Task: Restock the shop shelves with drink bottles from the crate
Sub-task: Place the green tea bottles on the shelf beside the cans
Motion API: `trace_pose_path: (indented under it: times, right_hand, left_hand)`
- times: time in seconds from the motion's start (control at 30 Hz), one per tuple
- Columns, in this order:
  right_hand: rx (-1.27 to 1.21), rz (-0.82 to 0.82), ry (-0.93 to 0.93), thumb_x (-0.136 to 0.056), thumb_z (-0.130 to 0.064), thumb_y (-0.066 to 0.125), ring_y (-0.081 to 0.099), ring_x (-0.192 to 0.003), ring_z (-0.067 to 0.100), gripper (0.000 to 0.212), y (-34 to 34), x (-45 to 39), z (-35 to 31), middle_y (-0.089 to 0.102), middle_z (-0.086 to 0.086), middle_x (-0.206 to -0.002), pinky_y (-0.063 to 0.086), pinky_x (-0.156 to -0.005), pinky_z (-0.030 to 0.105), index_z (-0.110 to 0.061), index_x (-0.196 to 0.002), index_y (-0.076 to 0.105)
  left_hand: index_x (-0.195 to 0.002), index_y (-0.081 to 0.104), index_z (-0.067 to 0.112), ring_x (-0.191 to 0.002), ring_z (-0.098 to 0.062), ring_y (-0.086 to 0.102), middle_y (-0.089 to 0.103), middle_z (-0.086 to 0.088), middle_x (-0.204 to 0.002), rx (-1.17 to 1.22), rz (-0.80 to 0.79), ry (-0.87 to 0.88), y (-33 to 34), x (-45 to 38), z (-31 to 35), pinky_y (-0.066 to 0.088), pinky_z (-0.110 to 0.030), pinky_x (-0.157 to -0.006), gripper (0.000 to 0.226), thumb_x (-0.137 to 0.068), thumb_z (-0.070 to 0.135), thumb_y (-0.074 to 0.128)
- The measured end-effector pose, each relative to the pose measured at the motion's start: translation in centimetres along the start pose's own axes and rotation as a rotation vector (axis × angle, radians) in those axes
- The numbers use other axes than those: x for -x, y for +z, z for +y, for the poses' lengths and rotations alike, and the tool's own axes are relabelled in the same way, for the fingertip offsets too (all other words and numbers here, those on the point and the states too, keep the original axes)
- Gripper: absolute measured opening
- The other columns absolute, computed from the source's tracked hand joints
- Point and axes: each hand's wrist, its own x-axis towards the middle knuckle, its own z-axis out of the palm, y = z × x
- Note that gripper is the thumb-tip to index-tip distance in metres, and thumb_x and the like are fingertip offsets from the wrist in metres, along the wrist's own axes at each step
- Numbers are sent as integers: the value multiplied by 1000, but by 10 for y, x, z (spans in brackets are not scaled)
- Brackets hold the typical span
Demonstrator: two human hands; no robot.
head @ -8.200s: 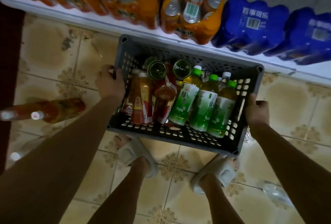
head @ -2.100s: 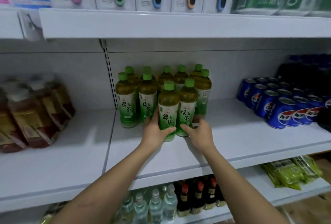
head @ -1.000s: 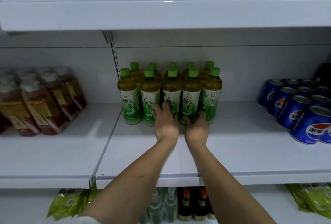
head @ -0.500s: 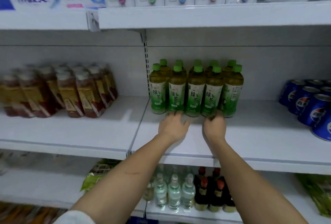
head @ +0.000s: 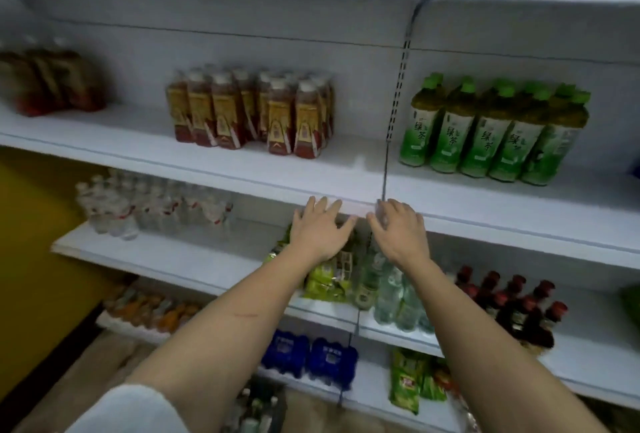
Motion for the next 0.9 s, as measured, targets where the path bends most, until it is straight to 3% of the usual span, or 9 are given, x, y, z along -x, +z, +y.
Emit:
trace_pose_path:
  times: [0.23, 0.37, 0.63, 0.73, 0.9]
  right_hand:
    - [-7, -218, -104, -102, -54, 33, 23, -149, 25, 61, 74, 82, -111, 29, 2, -162, 17, -122, 47, -24, -154, 34]
    - [10, -330, -160, -102, -55, 34, 25, -148, 26, 61, 114, 112, -148, 28, 3, -162, 22, -120, 47, -24, -154, 33]
    - [52, -609, -183, -102, -57, 29, 23, -148, 26, 63, 196, 134, -161, 23, 3, -164, 22, -119, 50, -25, -156, 28]
    - [15, -714, -135, -101, -58, 30, 28, -145, 28, 62, 240, 135, -153, 29, 4, -161, 25, -117, 50, -25, -153, 32]
    - [-71, -905, -67, -100, -59, 35, 33, -142, 31, 65, 311, 145, -138, 31, 7, -160, 35, -113, 48, -22, -153, 32]
  left_hand:
    - [-158, 19, 26, -153, -26, 7, 17, -5, -166, 5, -86, -200, 7, 109, -130, 6, -51, -123, 72, -99, 67, 20]
    - [-159, 17, 27, -154, -26, 3, 14, -4, -167, 12, -117, -301, 25, 145, -180, 4, -52, -122, 71, -99, 66, 19]
    - [-158, 23, 26, -153, -26, 6, 18, -3, -166, 75, -194, -413, 73, 165, -240, 6, -51, -123, 70, -99, 64, 24]
    - [-156, 25, 30, -153, -29, 1, 14, -3, -166, 24, -322, -426, 98, 158, -266, 9, -55, -122, 86, -85, 75, 4]
    - [-159, 15, 24, -154, -27, 5, 14, -6, -167, 78, -375, -580, 137, 154, -303, 7, -52, -124, 69, -101, 61, 26]
